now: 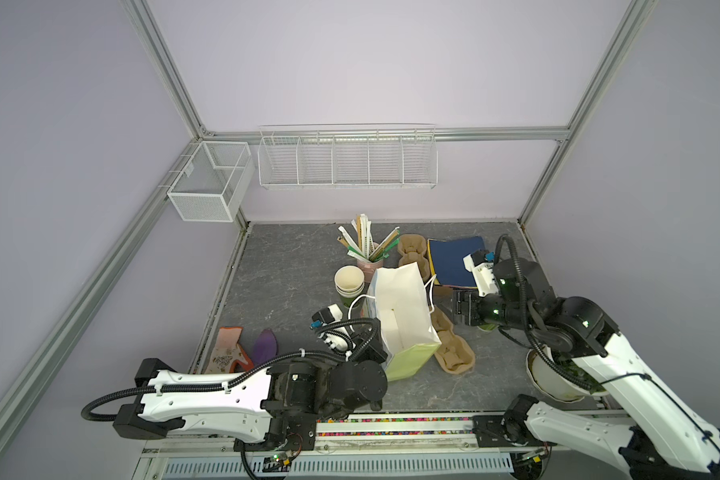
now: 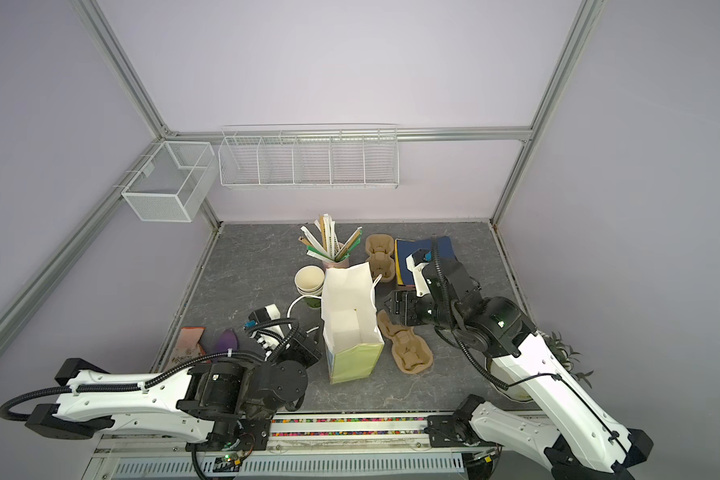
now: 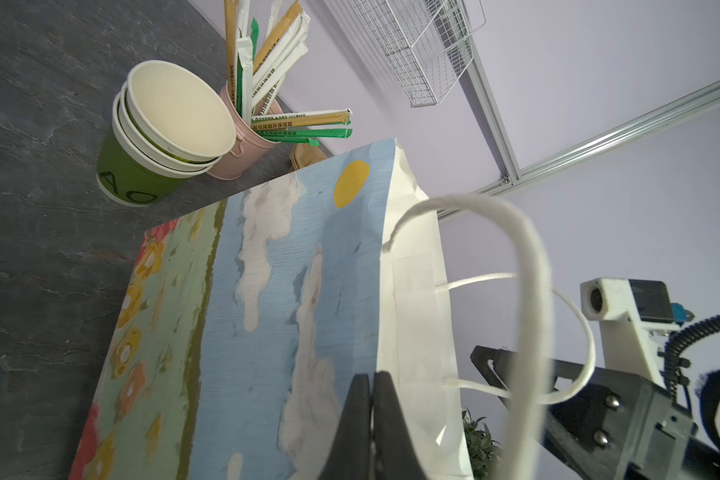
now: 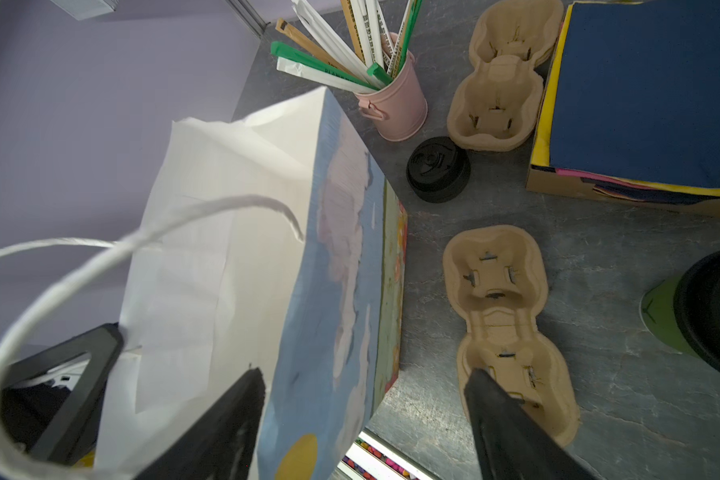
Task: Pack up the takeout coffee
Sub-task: 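Set the white bag upright with the left gripper while the right lowers to a carrier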
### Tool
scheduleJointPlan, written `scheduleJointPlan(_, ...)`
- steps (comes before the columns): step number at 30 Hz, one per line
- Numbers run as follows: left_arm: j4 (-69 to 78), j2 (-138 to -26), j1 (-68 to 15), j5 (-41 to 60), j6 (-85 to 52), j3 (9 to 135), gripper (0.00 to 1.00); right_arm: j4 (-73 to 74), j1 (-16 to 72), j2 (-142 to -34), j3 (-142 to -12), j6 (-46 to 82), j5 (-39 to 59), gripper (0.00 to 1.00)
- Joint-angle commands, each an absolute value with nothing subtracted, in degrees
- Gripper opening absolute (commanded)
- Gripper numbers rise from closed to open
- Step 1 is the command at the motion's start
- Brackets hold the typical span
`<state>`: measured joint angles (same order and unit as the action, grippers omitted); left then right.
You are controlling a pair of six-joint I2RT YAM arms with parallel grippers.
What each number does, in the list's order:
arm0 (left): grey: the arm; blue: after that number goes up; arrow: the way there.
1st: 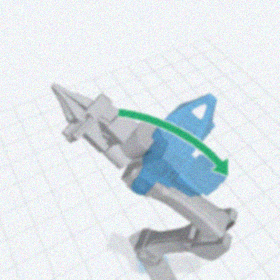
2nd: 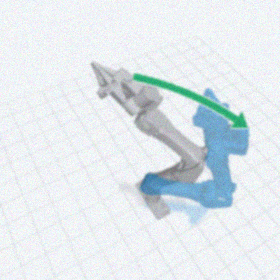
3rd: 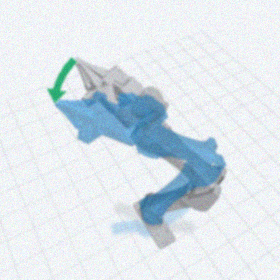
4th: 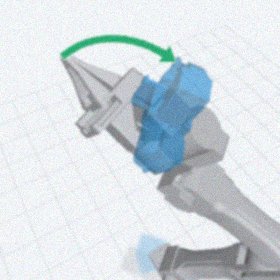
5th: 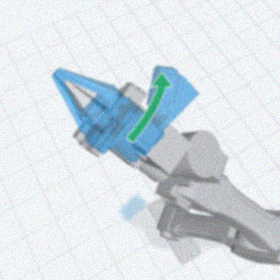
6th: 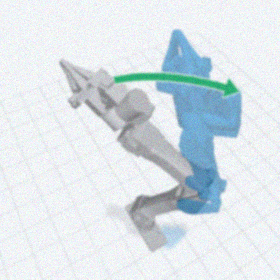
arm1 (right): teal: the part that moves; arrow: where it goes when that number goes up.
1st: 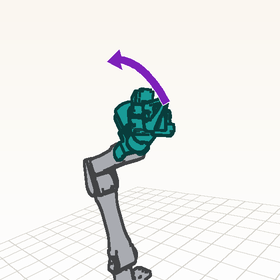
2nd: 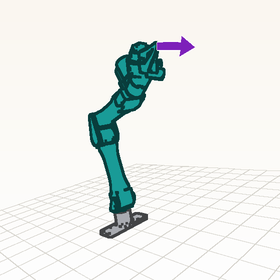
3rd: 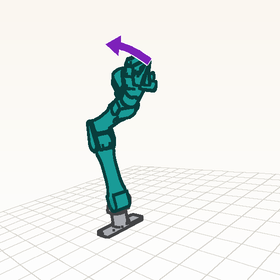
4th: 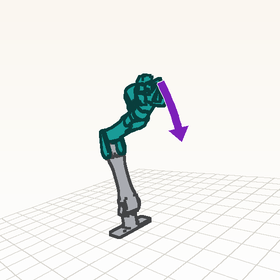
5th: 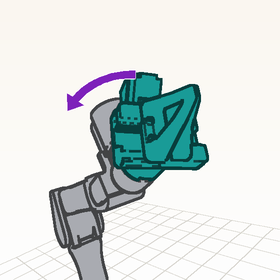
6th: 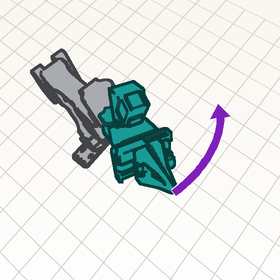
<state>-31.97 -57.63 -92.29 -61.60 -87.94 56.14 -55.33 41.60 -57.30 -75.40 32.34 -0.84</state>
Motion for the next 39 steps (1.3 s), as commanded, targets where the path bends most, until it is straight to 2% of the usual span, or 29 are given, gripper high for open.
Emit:
scheduleJointPlan(1,-32.5,-56.6,-92.5,-65.6,-92.3,54.6,0.0,-57.7,41.3,-57.0,-74.9,30.4,-2.4,0.8)
scheduleJointPlan(4,-34.1,-56.2,-92.3,-66.0,-93.7,54.0,0.0,-58.7,41.2,-56.9,-74.6,29.9,-3.4,0.8)
scheduleJointPlan(8,-34.1,-54.9,-91.5,-65.5,-93.0,53.2,0.09,-59.1,41.2,-56.6,-72.6,29.6,-4.5,0.8)
scheduleJointPlan(20,-36.8,-49.5,-90.5,-64.2,-90.8,50.8,0.18,-55.6,41.2,-61.5,-60.4,28.6,-9.5,0.79)
scheduleJointPlan(28,-39.3,-46.3,-90.6,-63.1,-89.1,49.8,0.52,-49.7,41.2,-68.8,-55.3,27.7,-10.7,0.77)
scheduleJointPlan(30,-41.5,-46.3,-90.5,-62.6,-88.5,51.2,0.56,-49.0,40.9,-71.2,-55.2,27.5,-10.8,0.77)
scheduleJointPlan(31,-41.9,-46.0,-90.5,-62.2,-87.2,51.8,0.63,-48.4,40.8,-72.4,-55.0,27.1,-11.0,0.76)
scheduleJointPlan(34,-46.7,-45.4,-90.5,-61.1,-87.3,53.4,0.68,-46.8,40.2,-75.0,-54.4,26.6,-11.5,0.75)
scheduleJointPlan(35,-47.5,-45.1,-90.6,-60.7,-86.9,53.4,0.86,-46.2,40.0,-75.5,-54.0,26.4,-11.4,0.75)
scheduleJointPlan(36,-49.0,-44.7,-90.6,-60.5,-86.8,53.4,0.92,-45.7,39.5,-76.1,-53.7,26.2,-11.0,0.75)
scheduleJointPlan(39,-51.5,-42.7,-90.5,-60.2,-86.1,53.3,0.97,-44.7,38.9,-77.3,-53.2,25.9,-10.2,0.75)
